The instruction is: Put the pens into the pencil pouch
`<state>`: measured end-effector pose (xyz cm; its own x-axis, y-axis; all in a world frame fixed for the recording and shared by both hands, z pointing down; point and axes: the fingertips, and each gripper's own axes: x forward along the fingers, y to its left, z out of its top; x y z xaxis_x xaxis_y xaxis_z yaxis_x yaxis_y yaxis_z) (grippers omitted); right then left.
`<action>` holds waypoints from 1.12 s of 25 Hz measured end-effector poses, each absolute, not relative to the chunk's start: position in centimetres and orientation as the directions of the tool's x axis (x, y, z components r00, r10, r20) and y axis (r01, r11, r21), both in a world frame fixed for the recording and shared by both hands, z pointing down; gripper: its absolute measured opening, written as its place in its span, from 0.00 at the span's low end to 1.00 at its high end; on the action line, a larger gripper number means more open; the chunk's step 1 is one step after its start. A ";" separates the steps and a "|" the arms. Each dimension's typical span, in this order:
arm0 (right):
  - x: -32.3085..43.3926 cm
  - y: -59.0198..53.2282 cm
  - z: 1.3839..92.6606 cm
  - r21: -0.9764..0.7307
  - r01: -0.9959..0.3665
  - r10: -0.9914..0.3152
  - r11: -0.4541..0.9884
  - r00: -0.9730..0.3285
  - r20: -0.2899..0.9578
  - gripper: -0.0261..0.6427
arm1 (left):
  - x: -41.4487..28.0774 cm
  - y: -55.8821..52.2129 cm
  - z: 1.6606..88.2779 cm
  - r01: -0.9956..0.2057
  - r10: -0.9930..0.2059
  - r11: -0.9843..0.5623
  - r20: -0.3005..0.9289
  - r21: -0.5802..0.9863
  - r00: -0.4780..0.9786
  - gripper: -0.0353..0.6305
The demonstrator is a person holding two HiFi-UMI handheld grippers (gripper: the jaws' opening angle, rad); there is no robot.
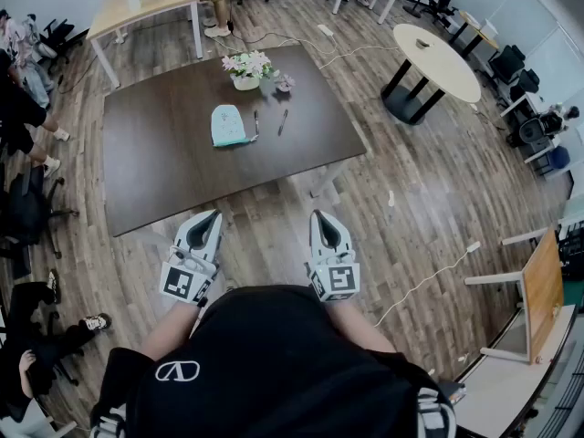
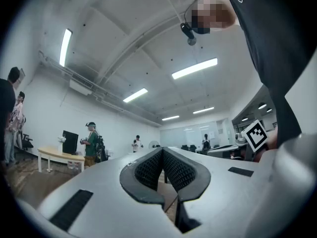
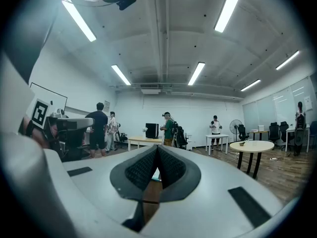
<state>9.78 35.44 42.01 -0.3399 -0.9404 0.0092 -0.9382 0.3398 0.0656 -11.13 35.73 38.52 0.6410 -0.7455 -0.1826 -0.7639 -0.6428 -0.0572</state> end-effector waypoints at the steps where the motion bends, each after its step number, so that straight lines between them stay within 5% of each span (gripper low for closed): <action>1: 9.9 35.4 42.0 0.066 -0.938 -0.941 0.339 -0.339 0.009 0.03 | -11.0 35.6 38.5 -0.764 -0.745 -0.643 -0.183 -0.057 0.641 0.06; 28: 17.4 31.3 44.3 -0.091 -0.891 -0.896 0.445 -0.441 -0.058 0.04 | -5.0 32.2 40.9 -0.843 -0.836 -0.538 -0.114 -0.028 0.537 0.06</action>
<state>17.40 31.28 44.31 -0.4411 -0.8956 -0.0577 -0.8911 0.4447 -0.0909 -4.99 32.19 40.86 0.5371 -0.8357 -0.1143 -0.8426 -0.5378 -0.0280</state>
